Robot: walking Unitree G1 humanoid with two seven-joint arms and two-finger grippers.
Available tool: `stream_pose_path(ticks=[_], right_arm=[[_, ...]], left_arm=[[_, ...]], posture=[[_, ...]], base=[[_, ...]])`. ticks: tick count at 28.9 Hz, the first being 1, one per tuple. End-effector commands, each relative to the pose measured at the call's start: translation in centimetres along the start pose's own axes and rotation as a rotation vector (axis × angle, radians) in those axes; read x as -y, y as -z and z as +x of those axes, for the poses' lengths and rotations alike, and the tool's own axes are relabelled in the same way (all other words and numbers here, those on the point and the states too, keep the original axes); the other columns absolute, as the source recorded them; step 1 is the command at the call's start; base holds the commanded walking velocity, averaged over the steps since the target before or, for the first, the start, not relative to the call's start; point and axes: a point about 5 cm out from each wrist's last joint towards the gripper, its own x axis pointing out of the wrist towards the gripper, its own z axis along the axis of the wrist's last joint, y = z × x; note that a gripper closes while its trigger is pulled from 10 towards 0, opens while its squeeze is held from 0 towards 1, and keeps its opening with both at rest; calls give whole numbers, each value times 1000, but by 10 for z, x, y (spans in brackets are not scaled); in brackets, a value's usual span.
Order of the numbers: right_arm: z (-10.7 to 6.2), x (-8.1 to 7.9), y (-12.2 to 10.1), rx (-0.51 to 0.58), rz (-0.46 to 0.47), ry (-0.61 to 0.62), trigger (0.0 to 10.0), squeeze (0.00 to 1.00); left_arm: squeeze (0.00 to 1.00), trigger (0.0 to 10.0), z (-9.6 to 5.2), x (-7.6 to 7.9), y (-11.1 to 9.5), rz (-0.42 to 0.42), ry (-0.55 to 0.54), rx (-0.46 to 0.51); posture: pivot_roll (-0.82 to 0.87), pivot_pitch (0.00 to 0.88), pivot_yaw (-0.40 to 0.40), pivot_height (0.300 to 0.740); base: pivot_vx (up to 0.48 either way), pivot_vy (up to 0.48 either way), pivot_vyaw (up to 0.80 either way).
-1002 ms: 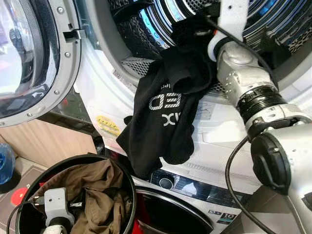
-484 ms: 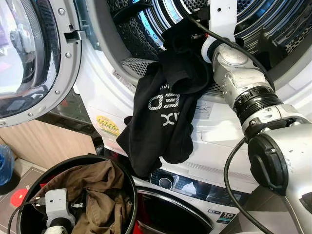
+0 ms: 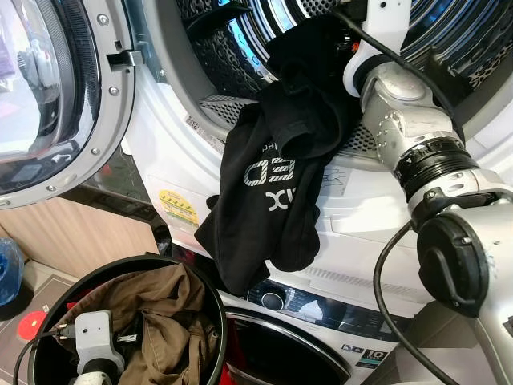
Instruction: Clothes washing
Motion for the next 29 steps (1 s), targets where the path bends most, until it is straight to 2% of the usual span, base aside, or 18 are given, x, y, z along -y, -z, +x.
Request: stream_pose_path(ticks=[1, 2, 3, 4, 5, 6, 8, 9, 12, 14, 16, 17, 18, 19, 20, 23, 27, 29], right_arm=[[1, 1, -13, 49, 3, -3, 10000, 1000], [1, 1, -13, 49, 3, -3, 10000, 1000], [1, -1, -12, 47, 4, -11, 10000, 1000], [1, -2, -11, 45, 6, -15, 10000, 1000], [1, -2, -11, 44, 6, -17, 10000, 1000], [1, -3, -9, 40, 1, -23, 10000, 1000], [1, -3, -7, 35, 4, -21, 10000, 1000], [1, -3, -7, 36, 10, -21, 10000, 1000], [1, -4, -6, 35, 23, -28, 10000, 1000], [1, -7, -5, 37, 24, -42, 10000, 1000], [1, -7, -5, 37, 21, -45, 10000, 1000], [1, -8, -5, 34, 16, -53, 10000, 1000], [1, -8, -4, 34, 17, -56, 10000, 1000], [1, -8, -4, 34, 17, -56, 10000, 1000], [1, -10, -4, 34, 17, -59, 10000, 1000], [1, -11, -4, 33, 17, -63, 10000, 1000], [1, -14, -2, 30, 18, -77, 10000, 1000], [1, -14, -1, 28, 16, -83, 10000, 1000]], left_arm=[[0, 10000, -1, 20, 3, 103, 185, -34], [0, 10000, -1, 20, 3, 103, 185, -34], [0, 10000, -1, 37, -13, 252, 347, 82], [0, 10000, 0, 42, -26, 295, 360, 170], [0, 10000, 1, 42, -42, 288, 329, 254], [0, 10000, 3, 39, -72, 306, 258, 405], [0, 10000, 1, 36, -93, 336, 210, 497], [0, 10000, 0, 34, -95, 321, 185, 501], [0, 10000, -5, 27, -93, 287, 114, 494], [0, 10000, -15, 6, -60, 180, -33, 334], [0, 10000, -21, 4, -55, 144, -52, 315], [0, 10000, -26, 13, -60, 151, 33, 332], [0, 10000, -29, 26, -64, 204, 160, 344], [0, 10000, -29, 26, -64, 204, 160, 344], [0, 10000, -33, 36, -65, 254, 259, 331], [0, 10000, -37, 42, -65, 246, 299, 317], [0, 10000, -43, 48, -44, 245, 393, 175], [0, 10000, -48, 49, -30, 273, 476, 53]], posture=[[-19, 20, 18, 740], [-19, 20, 18, 740], [-20, 25, 20, 740], [-22, 26, 18, 740], [-21, 28, 17, 740], [-17, 34, 20, 740], [-7, 38, 18, 740], [-6, 40, 19, 740], [-5, 43, 20, 740], [-10, 49, 22, 740], [-7, 53, 17, 740], [-5, 56, 16, 740], [0, 57, 14, 740], [0, 57, 14, 740], [3, 59, 14, 740], [5, 59, 14, 740], [2, 60, 14, 740], [4, 60, 13, 740]], base=[[0, 0, 0], [0, 0, 0], [0, 0, 0], [0, 0, 0], [0, 0, 0], [0, 0, 0], [0, 0, 0], [0, 0, 0], [0, 0, 0], [0, 0, 0], [0, 0, 0], [0, 0, 0], [0, 0, 0], [0, 0, 0], [0, 0, 0], [0, 0, 0], [0, 0, 0], [0, 0, 0]])
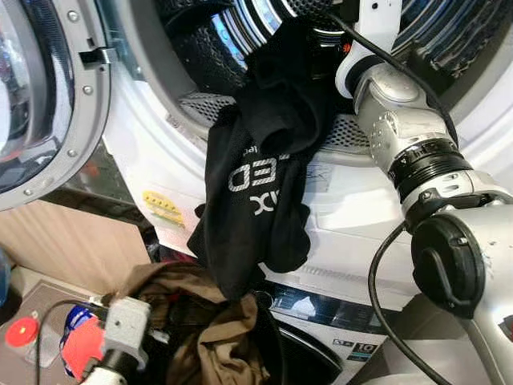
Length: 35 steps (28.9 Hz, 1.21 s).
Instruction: Clothes washing
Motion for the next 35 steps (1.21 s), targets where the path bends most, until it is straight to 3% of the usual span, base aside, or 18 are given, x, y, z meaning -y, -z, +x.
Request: stream_pose_path(ticks=[1, 3, 4, 7, 8, 9, 10, 11, 13, 14, 15, 19, 21, 25, 26, 29, 35], right_arm=[[0, -1, -3, 23, -4, -9, 10000, 1000], [0, -1, -2, 21, -5, -13, 10000, 1000], [0, -2, -2, 20, -5, -18, 10000, 1000], [0, -3, -2, 20, -5, -22, 10000, 1000], [0, -4, -2, 20, -4, -25, 10000, 1000], [0, -5, -1, 19, -5, -30, 10000, 1000], [0, -5, -1, 19, -5, -30, 10000, 1000], [0, -6, 0, 16, 0, -38, 10000, 1000], [0, -7, 1, 15, 3, -41, 10000, 1000], [1, -7, 1, 15, 4, -45, 10000, 1000], [1, -8, 1, 15, 3, -49, 10000, 1000], [1, -9, 1, 15, 15, -56, 10000, 1000], [1, -10, 0, 19, 13, -61, 10000, 1000], [1, -9, -1, 21, 10, -65, 10000, 1000], [1, -9, -1, 21, 10, -66, 10000, 1000], [1, -9, -1, 21, 11, -67, 10000, 1000], [1, -12, 0, 19, 6, -85, 10000, 1000]], left_arm=[[0, 10000, -11, 2, 23, -10, 89, -185], [0, 10000, -14, 2, 32, 12, 118, -261], [0, 10000, -18, 5, 42, 0, 166, -355], [0, 10000, -24, 7, 50, 17, 219, -438], [0, 10000, -29, 7, 56, 51, 258, -512], [0, 10000, -43, 4, 69, 108, 327, -675], [0, 10000, -43, 4, 69, 108, 327, -675], [0, 10000, -52, -5, 73, 176, 353, -800], [0, 10000, -55, -8, 74, 203, 358, -845], [0, 10000, -55, -14, 72, 195, 326, -871], [0, 10000, -50, -26, 69, 146, 208, -889], [0, 10000, -48, -41, 66, 128, 123, -938], [0, 10000, -57, -50, 69, 173, 96, -999], [0, 10000, -63, -61, 68, 206, 41, -1034], [0, 10000, -65, -74, 68, 207, -77, -1032], [0, 10000, -68, -82, 67, 186, -149, -1055], [0, 10000, -81, -89, 72, 175, -169, -1111]], posture=[[4, 60, 13, 740], [4, 60, 13, 740], [4, 59, 14, 740], [2, 58, 14, 740], [4, 58, 14, 740], [1, 57, 15, 740], [1, 57, 15, 740], [4, 55, 16, 740], [4, 55, 16, 740], [2, 55, 18, 740], [6, 55, 16, 740], [8, 50, 19, 740], [7, 50, 20, 740], [7, 49, 19, 740], [14, 47, 19, 740], [16, 45, 19, 740], [19, 42, 19, 740]], base=[[0, 0, 0], [0, 0, 0], [0, 0, 0], [0, 0, 0], [0, 0, 0], [0, 0, 0], [0, 0, 0], [0, 0, 0], [0, 0, 0], [0, 0, 0], [0, 0, 0], [0, 0, 0], [0, 0, 0], [0, 0, 0], [0, 0, 0], [0, 0, 0], [0, 0, 0]])
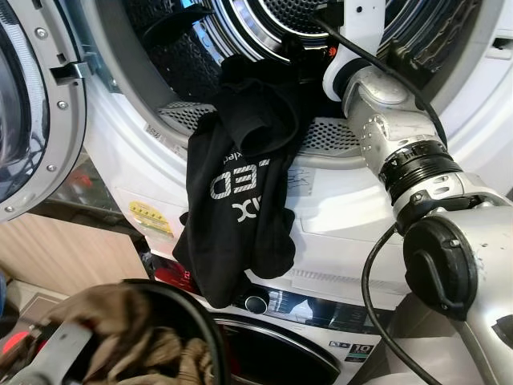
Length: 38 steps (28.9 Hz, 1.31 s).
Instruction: Clothes washing
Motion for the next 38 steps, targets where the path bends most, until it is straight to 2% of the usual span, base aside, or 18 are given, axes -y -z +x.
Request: stream_pose_path(ticks=[1, 3, 8, 9, 13, 15, 16, 17, 18, 26, 38], right_arm=[[0, 0, -1, 18, -6, -5, 10000, 1000], [0, 0, -1, 17, -3, -6, 10000, 1000], [0, -1, 0, 17, -3, -12, 10000, 1000], [0, -1, 0, 18, -3, -13, 10000, 1000], [0, -1, 0, 20, -3, -15, 10000, 1000], [-1, 0, 1, 16, -5, -11, 10000, 1000], [-1, 1, 2, 15, -6, -10, 10000, 1000], [-1, 1, 2, 15, -6, -10, 10000, 1000], [-1, 1, 2, 14, -7, -10, 10000, 1000], [-1, 2, 3, 10, -24, -6, 10000, 1000], [-1, 2, 3, 9, -50, -4, 10000, 1000]], left_arm=[[0, 10000, 4, 15, 18, -4, 65, -77], [0, 10000, 5, 8, 22, -36, 14, -90], [0, 10000, 6, -8, 16, -73, -97, -50], [0, 10000, 7, -17, 10, -101, -164, -22], [0, 10000, 6, -28, 1, -170, -248, 23], [0, 10000, 5, -37, -2, -226, -334, 56], [0, 6549, 4, -41, -3, -251, -363, 67], [0, 3882, 4, -42, -3, -264, -370, 71], [0, 0, 4, -43, -2, -280, -374, 73], [0, 0, 6, -41, -9, -320, -367, 115], [0, 0, 5, -42, -15, -300, -393, 151]], posture=[[21, 43, 19, 740], [22, 47, 17, 740], [23, 50, 15, 740], [23, 52, 16, 740], [22, 53, 15, 740], [24, 55, 14, 740], [23, 56, 15, 740], [23, 56, 15, 740], [23, 55, 15, 740], [23, 55, 13, 740], [27, 55, 11, 740]], base=[[0, 0, 0], [0, 0, 0], [0, 0, 0], [0, 0, 0], [0, 0, 0], [0, 0, 0], [0, 0, 0], [0, 0, 0], [0, 0, 0], [0, 0, 0], [0, 0, 0]])
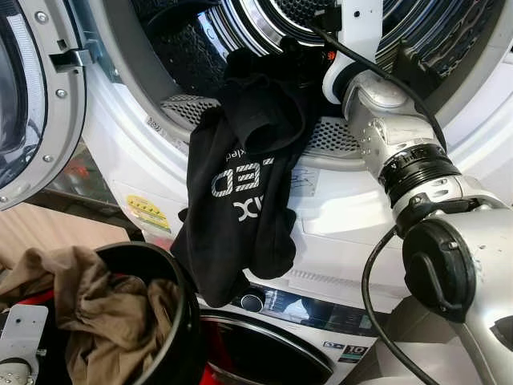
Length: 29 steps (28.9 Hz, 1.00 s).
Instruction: Clothes washing
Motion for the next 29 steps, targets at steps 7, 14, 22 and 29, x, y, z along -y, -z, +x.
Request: stream_pose_path(ticks=[7, 14, 22, 29], right_arm=[[-1, 3, 0, 10, -11, 5, 10000, 1000], [-1, 3, -1, 9, -18, 8, 10000, 1000], [-1, 4, -1, 12, -21, 9, 10000, 1000], [-1, 3, -3, 20, -15, 5, 10000, 1000]], left_arm=[[0, 0, -1, -5, 12, 30, -28, -38], [0, 0, -1, -4, 6, 38, -29, -7], [0, 0, 0, -5, -2, 36, -40, 40], [0, 0, -5, -11, -20, -30, -70, 173]], posture=[[29, 55, 10, 740], [28, 54, 10, 740], [32, 48, 10, 740], [37, 40, 14, 740]], base=[[0, 0, 0], [0, 0, 0], [0, 0, 0], [0, 0, 0]])
